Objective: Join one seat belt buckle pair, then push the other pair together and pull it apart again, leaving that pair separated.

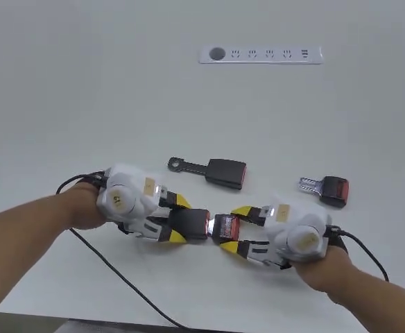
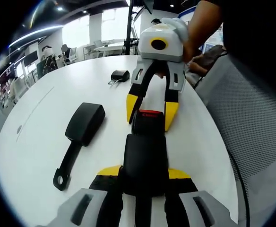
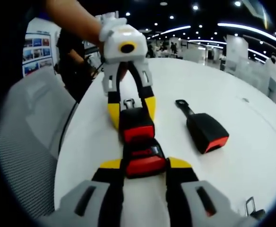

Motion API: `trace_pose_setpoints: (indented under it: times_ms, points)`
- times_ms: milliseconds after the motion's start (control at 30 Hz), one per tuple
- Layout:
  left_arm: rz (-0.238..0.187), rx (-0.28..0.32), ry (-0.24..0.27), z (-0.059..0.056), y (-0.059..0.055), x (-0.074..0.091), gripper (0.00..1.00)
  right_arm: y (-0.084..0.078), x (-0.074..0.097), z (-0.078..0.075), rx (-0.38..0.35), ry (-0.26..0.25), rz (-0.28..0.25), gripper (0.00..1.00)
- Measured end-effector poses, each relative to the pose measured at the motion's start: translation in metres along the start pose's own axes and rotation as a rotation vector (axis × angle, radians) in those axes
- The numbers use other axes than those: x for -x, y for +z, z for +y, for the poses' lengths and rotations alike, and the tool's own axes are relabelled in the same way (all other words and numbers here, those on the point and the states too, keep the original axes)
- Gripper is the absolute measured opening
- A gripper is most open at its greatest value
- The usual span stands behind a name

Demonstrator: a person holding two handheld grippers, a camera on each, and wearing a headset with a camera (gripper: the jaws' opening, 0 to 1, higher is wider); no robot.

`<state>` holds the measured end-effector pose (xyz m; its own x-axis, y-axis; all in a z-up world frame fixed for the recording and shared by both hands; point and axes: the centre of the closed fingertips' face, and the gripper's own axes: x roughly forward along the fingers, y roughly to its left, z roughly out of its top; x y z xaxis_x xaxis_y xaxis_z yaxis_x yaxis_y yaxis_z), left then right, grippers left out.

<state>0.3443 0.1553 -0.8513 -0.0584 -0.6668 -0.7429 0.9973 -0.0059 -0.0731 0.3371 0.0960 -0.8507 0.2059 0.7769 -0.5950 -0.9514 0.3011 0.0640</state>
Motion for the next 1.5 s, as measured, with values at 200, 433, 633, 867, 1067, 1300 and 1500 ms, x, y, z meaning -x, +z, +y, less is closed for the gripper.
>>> trace_pose_setpoints:
  times_ms: [200, 433, 633, 867, 1067, 1300, 1500]
  points:
    - [-0.005, 0.004, -0.004, 0.0, 0.0, 0.0, 0.34, 0.0, 0.0, 0.0, -0.013, 0.001, -0.017, 0.33]
    - [-0.004, 0.011, 0.002, 0.0, 0.0, 0.0, 0.34, 0.0, 0.0, 0.0, -0.03, -0.001, -0.034, 0.33]
    - [0.036, -0.03, 0.011, -0.001, 0.001, -0.002, 0.35, 0.002, 0.001, 0.0, -0.039, 0.014, -0.029, 0.35]
    - [0.12, -0.05, 0.069, 0.005, 0.003, -0.004, 0.43, 0.004, 0.006, -0.003, 0.007, -0.03, 0.018, 0.48]
    - [0.063, -0.036, 0.099, 0.002, 0.023, 0.008, 0.7, 0.013, 0.029, -0.01, -0.02, -0.057, -0.039, 0.69]
    - [-0.01, -0.024, 0.175, 0.021, 0.047, 0.023, 0.75, -0.002, 0.07, -0.031, -0.038, -0.097, -0.028, 0.7]
    - [-0.001, -0.066, 0.209, 0.043, 0.056, 0.029, 0.75, -0.009, 0.106, -0.062, -0.087, -0.146, -0.056, 0.74]
